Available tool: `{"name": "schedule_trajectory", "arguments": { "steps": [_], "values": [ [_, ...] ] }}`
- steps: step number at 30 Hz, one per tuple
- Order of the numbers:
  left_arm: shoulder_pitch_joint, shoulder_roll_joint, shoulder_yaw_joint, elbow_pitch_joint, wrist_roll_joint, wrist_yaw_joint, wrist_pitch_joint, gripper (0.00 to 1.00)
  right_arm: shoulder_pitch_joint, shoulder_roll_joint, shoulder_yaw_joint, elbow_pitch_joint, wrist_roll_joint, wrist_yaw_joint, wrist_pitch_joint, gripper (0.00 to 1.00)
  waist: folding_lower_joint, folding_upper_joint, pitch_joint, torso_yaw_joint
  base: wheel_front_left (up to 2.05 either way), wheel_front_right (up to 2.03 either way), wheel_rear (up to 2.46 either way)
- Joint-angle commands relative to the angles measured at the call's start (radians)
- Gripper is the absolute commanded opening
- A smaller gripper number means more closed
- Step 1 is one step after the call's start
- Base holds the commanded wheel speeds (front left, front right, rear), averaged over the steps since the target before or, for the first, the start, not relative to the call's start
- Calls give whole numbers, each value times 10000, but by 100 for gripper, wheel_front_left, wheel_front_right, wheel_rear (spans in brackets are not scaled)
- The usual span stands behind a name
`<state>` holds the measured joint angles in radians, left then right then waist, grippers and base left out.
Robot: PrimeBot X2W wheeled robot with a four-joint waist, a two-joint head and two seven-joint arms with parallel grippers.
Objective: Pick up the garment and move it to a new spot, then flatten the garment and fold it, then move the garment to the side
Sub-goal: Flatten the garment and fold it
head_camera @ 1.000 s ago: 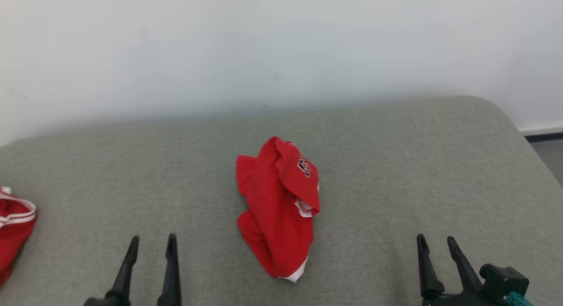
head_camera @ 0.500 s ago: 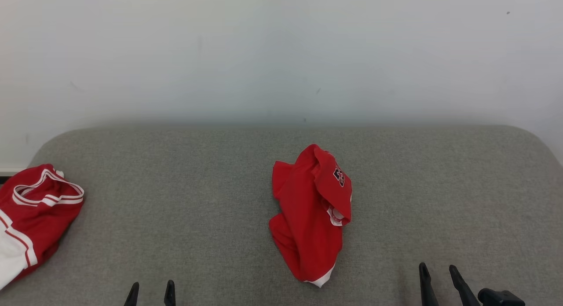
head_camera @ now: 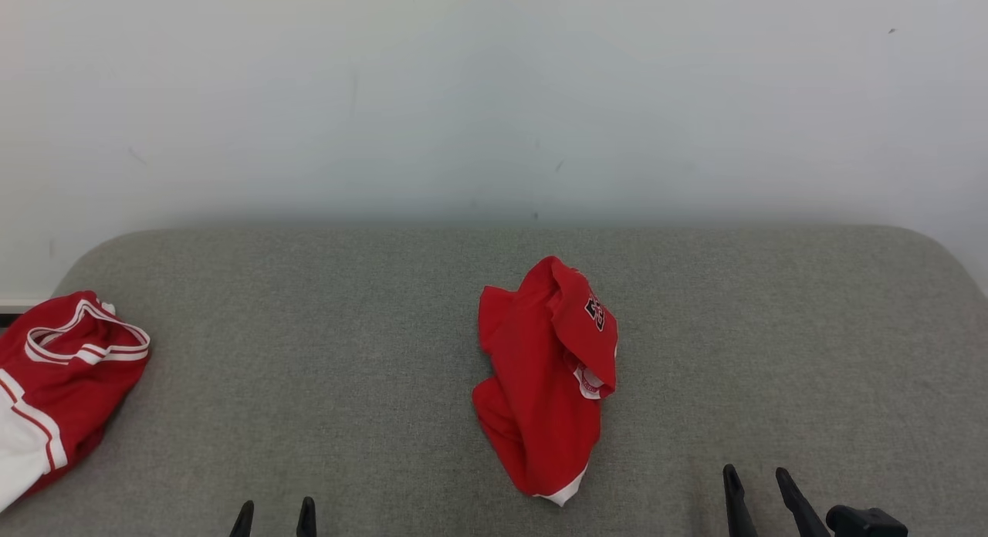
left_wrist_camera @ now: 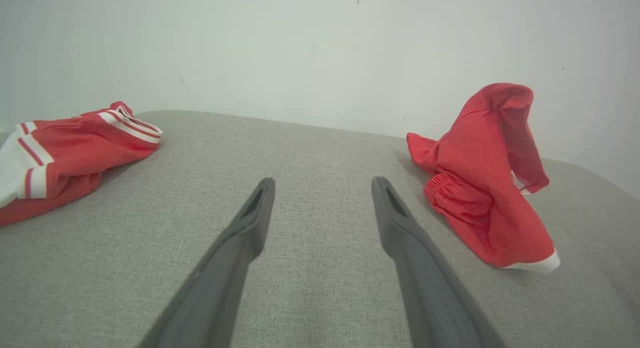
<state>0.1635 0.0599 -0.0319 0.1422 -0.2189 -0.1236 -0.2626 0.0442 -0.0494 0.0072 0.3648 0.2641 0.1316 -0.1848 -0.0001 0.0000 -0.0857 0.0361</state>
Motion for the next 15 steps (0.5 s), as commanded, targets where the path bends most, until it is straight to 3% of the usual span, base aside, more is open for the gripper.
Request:
{"name": "schedule_trajectory", "arguments": {
  "steps": [1, 15],
  "values": [
    [-1, -50, -28, 36, 4, -33, -32, 100, -2, -18, 37, -58, 100, -18, 35, 100, 1, 0, 5, -38, 0, 0, 0],
    [54, -73, -32, 141, -88, -61, -32, 100, -5, -19, 323, -112, 139, -18, 306, 100, 1, 0, 25, -606, 0, 0, 0]
  ]
}}
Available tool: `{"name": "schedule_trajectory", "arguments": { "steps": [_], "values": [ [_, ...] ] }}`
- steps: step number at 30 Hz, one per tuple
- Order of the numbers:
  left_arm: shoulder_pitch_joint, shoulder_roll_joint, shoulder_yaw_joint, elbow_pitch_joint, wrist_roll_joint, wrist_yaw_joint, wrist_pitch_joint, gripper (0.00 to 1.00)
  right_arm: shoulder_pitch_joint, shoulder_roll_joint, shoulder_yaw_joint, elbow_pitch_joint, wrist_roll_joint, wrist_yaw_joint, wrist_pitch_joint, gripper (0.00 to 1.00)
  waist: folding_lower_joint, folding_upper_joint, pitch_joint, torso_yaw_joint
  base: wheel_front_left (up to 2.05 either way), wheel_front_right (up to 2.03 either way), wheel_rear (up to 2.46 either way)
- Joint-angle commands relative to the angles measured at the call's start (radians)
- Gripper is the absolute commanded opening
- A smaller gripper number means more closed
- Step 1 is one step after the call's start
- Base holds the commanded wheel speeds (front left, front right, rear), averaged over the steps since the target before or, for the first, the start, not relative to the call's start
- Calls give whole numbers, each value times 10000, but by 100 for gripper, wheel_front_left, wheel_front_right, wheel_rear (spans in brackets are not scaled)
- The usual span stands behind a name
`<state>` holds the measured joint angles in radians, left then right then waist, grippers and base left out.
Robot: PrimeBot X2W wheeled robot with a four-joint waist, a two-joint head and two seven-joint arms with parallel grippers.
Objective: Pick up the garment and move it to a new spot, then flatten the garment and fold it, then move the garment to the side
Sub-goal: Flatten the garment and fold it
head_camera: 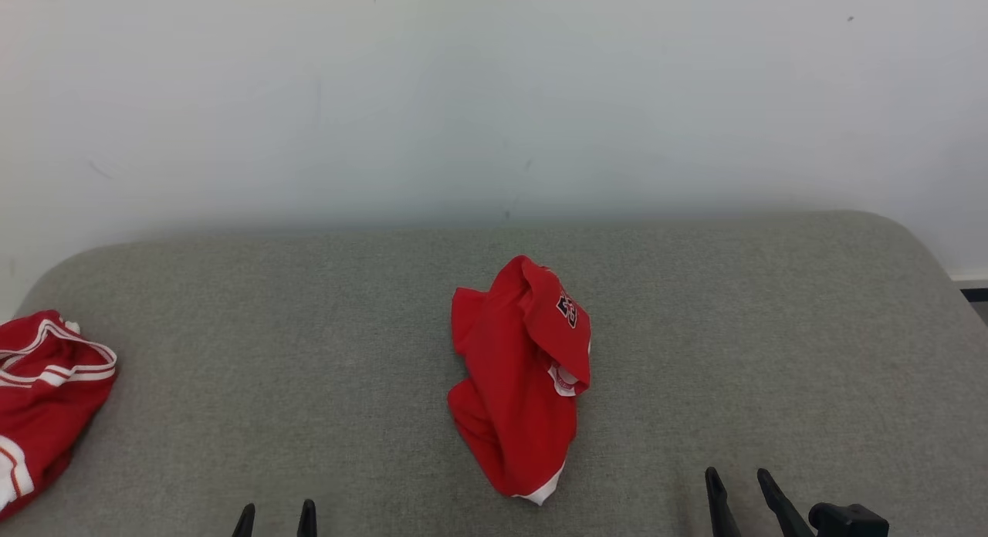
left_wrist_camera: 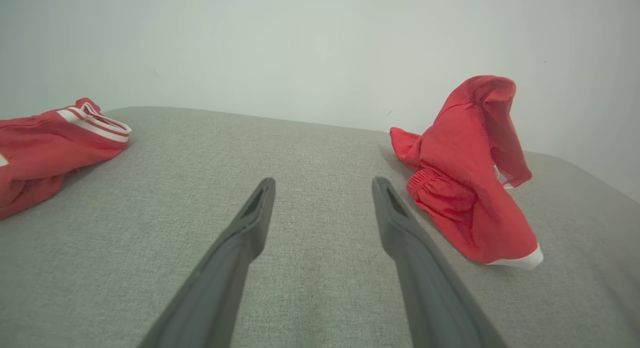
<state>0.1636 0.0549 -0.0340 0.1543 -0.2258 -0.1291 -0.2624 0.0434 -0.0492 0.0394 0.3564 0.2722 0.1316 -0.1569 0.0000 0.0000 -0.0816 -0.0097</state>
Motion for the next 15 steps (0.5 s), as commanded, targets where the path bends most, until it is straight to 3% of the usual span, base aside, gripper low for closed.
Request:
{"name": "schedule_trajectory", "arguments": {
  "steps": [1, 9, 15],
  "values": [
    [57, -27, -9, 32, -48, -7, -34, 100, -32, -20, 78, -40, 63, -18, 38, 100, 0, 0, -13, -280, 0, 0, 0],
    [-986, -6, -296, 924, 227, -13, -33, 100, -164, -26, 314, -275, 133, -18, 261, 100, 0, 0, 362, -1777, 0, 0, 0],
    [-2631, 403, -647, 2841, 225, -13, 249, 100, -284, -18, 284, -414, 108, -18, 373, 100, 0, 0, 756, -2994, 0, 0, 0]
  ]
}}
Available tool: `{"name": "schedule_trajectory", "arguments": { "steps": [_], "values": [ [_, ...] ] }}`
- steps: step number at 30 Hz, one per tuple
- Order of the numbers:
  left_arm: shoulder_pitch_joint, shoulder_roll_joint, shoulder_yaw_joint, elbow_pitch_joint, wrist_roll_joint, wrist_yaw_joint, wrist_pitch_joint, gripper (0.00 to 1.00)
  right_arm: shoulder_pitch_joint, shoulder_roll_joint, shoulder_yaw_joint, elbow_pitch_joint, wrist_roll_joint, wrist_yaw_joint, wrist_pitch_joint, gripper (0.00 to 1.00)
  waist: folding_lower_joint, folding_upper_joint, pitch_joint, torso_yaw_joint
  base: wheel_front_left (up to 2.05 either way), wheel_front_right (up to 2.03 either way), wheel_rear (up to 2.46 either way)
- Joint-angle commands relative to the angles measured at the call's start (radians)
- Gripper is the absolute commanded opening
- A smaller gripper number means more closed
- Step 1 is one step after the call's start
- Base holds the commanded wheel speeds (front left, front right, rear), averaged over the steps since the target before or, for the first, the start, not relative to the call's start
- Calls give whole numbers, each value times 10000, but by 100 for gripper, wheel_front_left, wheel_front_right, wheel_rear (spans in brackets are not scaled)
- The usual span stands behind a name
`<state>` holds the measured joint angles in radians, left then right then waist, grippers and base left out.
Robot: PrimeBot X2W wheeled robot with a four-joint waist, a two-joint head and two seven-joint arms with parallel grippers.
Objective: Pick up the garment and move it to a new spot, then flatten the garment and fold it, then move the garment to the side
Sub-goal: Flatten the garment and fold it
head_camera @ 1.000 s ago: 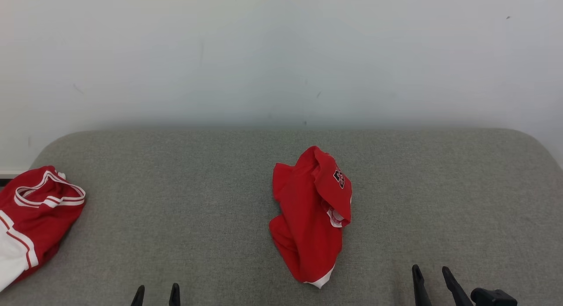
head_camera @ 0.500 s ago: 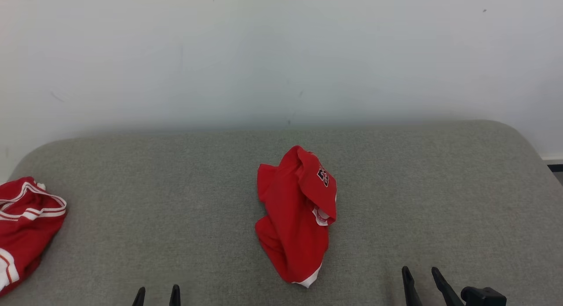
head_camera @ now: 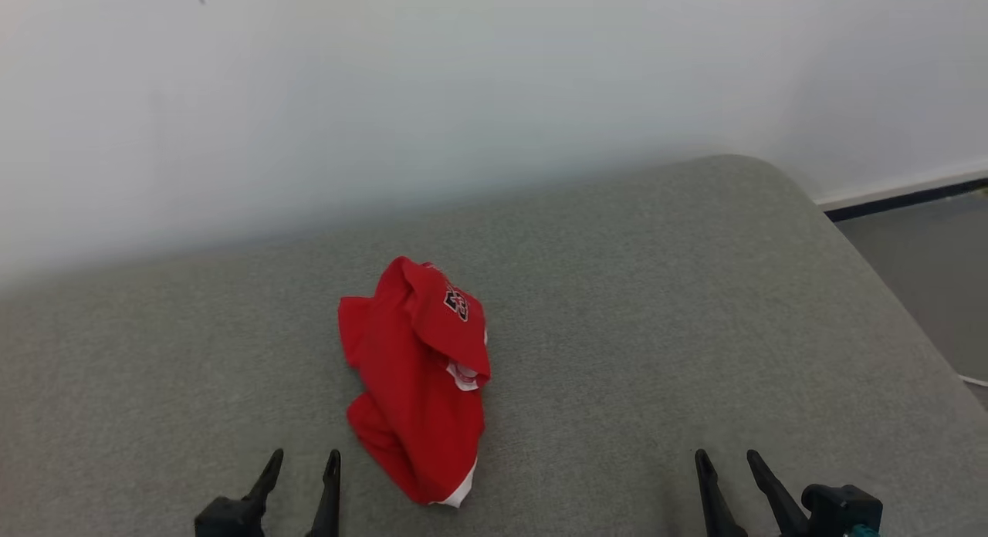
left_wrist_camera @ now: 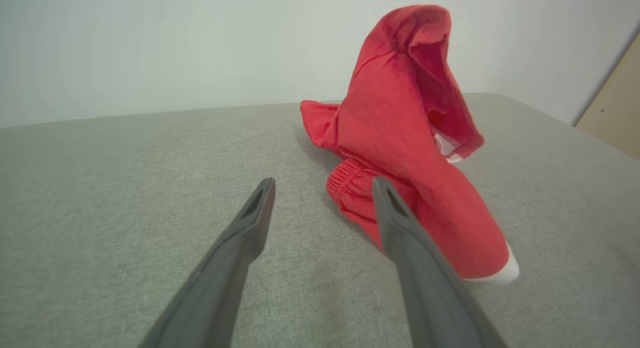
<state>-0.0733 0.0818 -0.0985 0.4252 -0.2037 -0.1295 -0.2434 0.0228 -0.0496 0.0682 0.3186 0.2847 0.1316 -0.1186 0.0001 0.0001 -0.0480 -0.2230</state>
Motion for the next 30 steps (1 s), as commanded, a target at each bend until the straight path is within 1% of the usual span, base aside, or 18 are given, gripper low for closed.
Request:
{"name": "schedule_trajectory", "arguments": {
  "steps": [1, 3, 6, 10, 12, 15, 19, 20, 21, 22, 27, 30],
  "values": [
    [-486, 182, -9, 410, -6, -10, 118, 100, -106, -11, 26, -59, 13, -18, -6, 100, -1, -1, 493, -1016, 0, 0, 0],
    [-963, 284, -6, 969, 60, 81, 256, 100, -148, -16, 18, -84, 59, -18, -15, 100, -1, -1, 621, -1262, 0, 0, 0],
    [-1624, 568, -19, 1741, 329, 417, 551, 100, -181, -11, 1, -76, 111, -18, -46, 100, -1, -1, 800, -1547, 0, 0, 0],
    [-2292, 746, -142, 2572, 441, 383, 918, 100, -250, -16, 41, -22, 202, -18, -130, 100, -1, -1, 1004, -1770, 0, 0, 0],
    [-2425, 788, -180, 2764, 462, 365, 1006, 100, -271, -16, 32, -2, 231, -18, -149, 100, -1, -1, 1042, -1792, 0, 0, 0],
    [-2818, 823, -259, 3300, 406, 364, 1418, 100, -293, -10, 48, 63, 275, -18, -232, 100, -1, -1, 1162, -1814, 0, 0, 0],
    [-3175, 863, -110, 3974, 249, 587, 1860, 100, -422, -13, 104, 156, 334, -18, -302, 100, -1, -1, 1231, -1812, 0, 0, 0],
    [-3238, 850, -58, 4091, 192, 673, 1905, 96, -437, -13, 127, 183, 335, -18, -316, 100, -1, -1, 1233, -1806, 0, 0, 0],
    [-3290, 835, -40, 4203, 168, 704, 1891, 37, -441, -14, 134, 212, 356, -18, -320, 100, -1, -1, 1228, -1799, 0, 0, 0],
    [-3351, 803, -3, 4255, 88, 725, 1813, 0, -433, -14, 136, 240, 366, -18, -324, 100, -1, -1, 1219, -1785, 0, 0, 0],
    [-3680, 616, -17, 4385, -66, 650, 1446, 0, -492, -14, 131, 340, 338, -18, -353, 100, -1, -1, 1118, -1698, 0, 0, 0],
    [-3913, 470, -107, 4181, -14, 738, 969, 0, -490, -14, 136, 377, 334, -18, -356, 100, -1, -1, 1034, -1632, 0, 0, 0]
  ]
}}
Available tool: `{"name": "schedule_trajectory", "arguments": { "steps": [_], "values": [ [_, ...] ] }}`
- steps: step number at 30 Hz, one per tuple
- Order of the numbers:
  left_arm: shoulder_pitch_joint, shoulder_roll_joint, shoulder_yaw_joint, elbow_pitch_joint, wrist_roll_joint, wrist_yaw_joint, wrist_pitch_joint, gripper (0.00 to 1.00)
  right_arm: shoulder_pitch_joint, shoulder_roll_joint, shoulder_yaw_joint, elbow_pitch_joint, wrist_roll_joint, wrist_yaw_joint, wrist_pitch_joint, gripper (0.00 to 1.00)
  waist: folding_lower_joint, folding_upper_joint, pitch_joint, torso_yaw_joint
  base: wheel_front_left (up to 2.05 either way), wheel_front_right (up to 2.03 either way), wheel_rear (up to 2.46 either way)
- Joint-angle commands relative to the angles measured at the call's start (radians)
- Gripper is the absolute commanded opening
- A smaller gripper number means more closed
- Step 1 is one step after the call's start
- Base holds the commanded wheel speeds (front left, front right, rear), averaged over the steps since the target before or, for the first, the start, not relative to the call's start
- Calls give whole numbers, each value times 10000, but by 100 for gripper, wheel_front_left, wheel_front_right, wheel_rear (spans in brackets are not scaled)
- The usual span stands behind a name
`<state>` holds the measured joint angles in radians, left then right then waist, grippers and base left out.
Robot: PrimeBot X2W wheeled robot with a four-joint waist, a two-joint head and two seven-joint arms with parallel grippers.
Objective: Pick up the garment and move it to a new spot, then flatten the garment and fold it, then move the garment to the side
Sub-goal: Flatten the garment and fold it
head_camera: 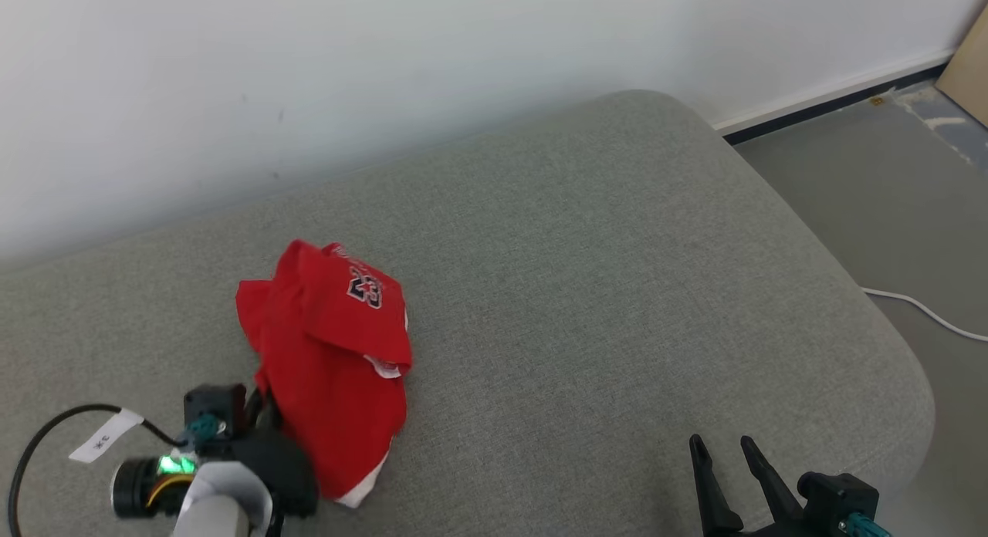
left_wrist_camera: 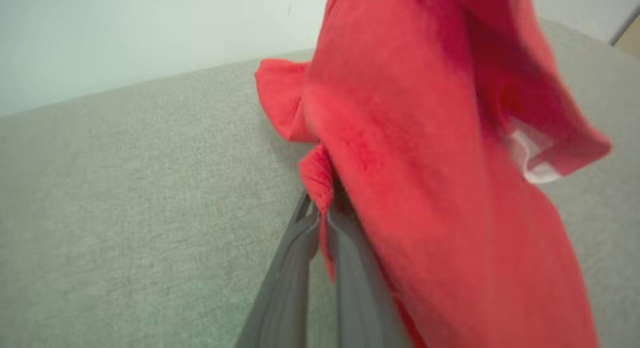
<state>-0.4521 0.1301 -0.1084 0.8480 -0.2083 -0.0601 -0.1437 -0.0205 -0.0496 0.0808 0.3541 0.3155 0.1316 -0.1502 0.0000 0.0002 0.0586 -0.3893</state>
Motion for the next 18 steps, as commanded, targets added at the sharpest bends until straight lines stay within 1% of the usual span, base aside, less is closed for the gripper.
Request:
{"name": "schedule_trajectory", "arguments": {
  "steps": [1, 4, 8, 14, 18],
  "values": [
    [-239, -76, -28, -157, 31, 69, -208, 0, -49, -14, 14, 31, 20, -18, -44, 100, 0, -2, -60, 55, 0, 0, 0],
    [-676, -235, -229, -517, 106, -10, -616, 0, -58, -13, 69, 58, 25, -18, -52, 100, 0, -2, -133, 95, 0, 0, 0],
    [-1326, -457, -737, -1167, 266, -192, -864, 0, -97, -14, 151, 116, 82, -18, -57, 100, 0, -2, -239, 82, 0, 0, 0],
    [-2356, -716, -1578, -2104, 227, -406, -909, 0, -164, -16, 272, 217, 160, -18, -116, 100, 0, -2, -321, -107, 0, 0, 0],
    [-3149, -786, -2091, -2500, -143, -463, -805, 0, -175, -15, 365, 304, 223, -18, -177, 100, 0, -2, -357, -275, 0, 0, 0]
  ]
}}
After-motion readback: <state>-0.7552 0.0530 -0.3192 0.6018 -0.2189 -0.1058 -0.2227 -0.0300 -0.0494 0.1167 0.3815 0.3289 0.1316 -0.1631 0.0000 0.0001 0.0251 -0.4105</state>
